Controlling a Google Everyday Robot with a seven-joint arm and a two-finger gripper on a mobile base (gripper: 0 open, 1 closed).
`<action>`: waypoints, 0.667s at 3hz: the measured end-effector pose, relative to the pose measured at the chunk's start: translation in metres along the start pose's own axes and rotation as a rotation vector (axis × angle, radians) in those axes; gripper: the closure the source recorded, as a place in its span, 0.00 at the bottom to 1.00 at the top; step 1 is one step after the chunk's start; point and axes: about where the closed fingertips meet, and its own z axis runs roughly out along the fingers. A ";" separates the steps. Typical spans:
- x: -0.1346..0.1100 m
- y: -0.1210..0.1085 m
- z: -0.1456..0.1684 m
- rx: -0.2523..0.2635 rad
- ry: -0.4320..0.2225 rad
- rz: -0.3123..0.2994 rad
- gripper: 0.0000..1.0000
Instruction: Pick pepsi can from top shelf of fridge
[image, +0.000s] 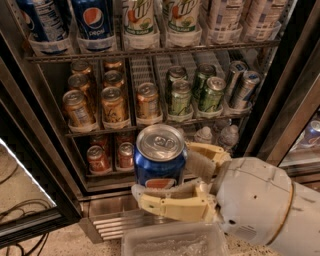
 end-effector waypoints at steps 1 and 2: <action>0.008 -0.013 -0.014 0.108 0.025 -0.012 1.00; 0.012 -0.026 -0.026 0.196 0.027 -0.027 1.00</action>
Offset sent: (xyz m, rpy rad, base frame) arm 0.0119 -0.0591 -0.0165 -0.0370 -0.0168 -0.3043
